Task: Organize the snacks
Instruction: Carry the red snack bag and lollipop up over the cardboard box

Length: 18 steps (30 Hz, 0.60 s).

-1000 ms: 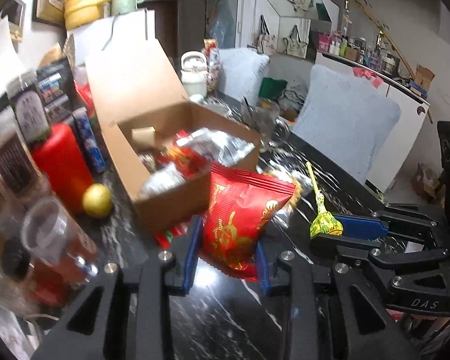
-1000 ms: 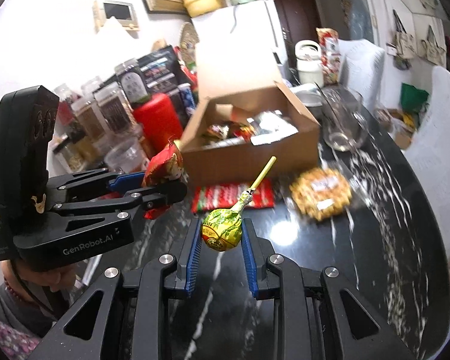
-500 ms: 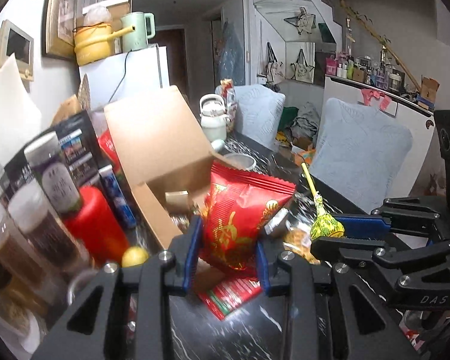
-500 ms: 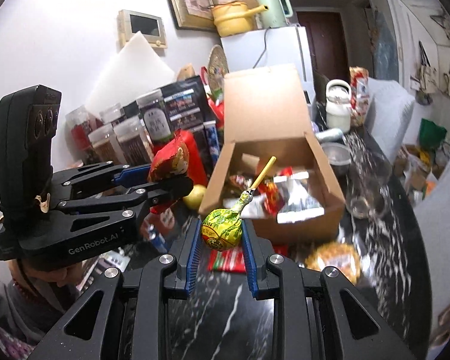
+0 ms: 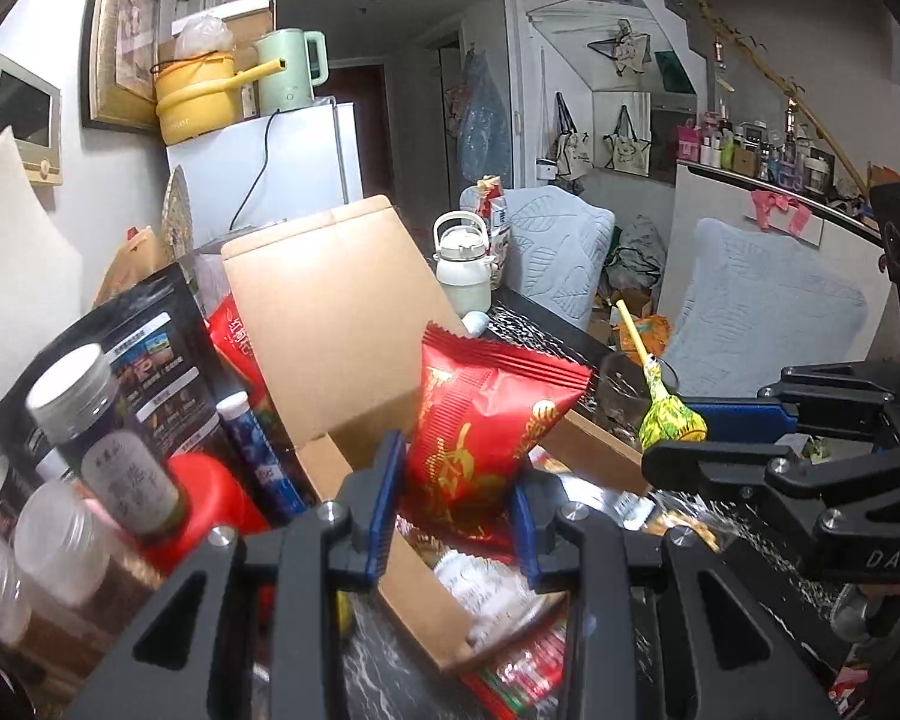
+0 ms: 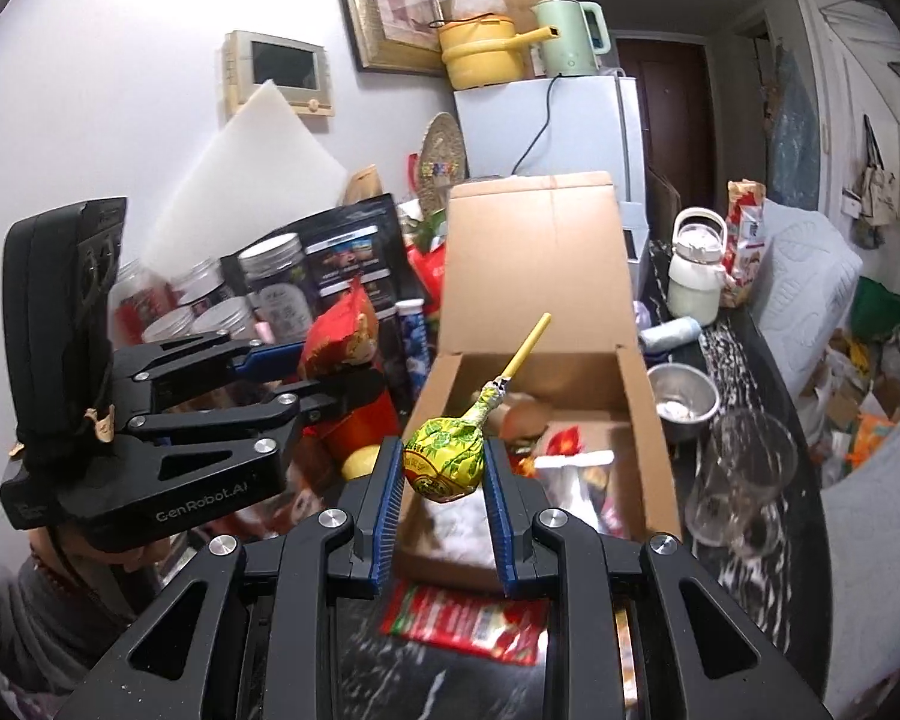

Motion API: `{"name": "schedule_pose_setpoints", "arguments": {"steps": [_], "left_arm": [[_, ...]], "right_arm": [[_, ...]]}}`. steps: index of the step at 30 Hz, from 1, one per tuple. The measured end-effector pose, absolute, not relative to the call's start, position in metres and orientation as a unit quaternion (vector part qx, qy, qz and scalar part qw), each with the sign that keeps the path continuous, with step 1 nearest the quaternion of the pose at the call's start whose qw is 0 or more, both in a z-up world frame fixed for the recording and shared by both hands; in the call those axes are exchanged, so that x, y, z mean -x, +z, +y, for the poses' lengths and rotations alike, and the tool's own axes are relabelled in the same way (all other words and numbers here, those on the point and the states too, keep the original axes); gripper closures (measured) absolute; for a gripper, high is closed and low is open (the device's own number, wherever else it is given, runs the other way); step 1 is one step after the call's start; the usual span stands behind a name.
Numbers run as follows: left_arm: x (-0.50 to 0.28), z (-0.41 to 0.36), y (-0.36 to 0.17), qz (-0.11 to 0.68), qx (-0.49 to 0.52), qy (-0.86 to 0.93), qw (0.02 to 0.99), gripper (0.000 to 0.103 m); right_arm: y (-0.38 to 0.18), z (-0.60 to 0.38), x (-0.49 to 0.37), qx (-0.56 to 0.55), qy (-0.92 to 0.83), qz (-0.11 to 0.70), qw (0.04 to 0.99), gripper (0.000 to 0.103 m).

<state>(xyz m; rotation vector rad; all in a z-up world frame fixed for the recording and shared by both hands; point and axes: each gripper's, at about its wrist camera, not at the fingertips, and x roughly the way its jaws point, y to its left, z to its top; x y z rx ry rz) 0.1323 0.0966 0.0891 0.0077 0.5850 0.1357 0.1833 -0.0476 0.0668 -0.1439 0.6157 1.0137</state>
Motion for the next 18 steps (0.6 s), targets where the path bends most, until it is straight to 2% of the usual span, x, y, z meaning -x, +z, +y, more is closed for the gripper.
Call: {"name": "schedule_pose_setpoints", "arguments": {"steps": [18], "left_arm": [[-0.247, 0.141, 0.037, 0.368, 0.03, 0.087, 0.925, 0.071]], "right_arm": [[0.034, 0.002, -0.299, 0.076, 0.458, 0.366, 0.807, 0.077]]}}
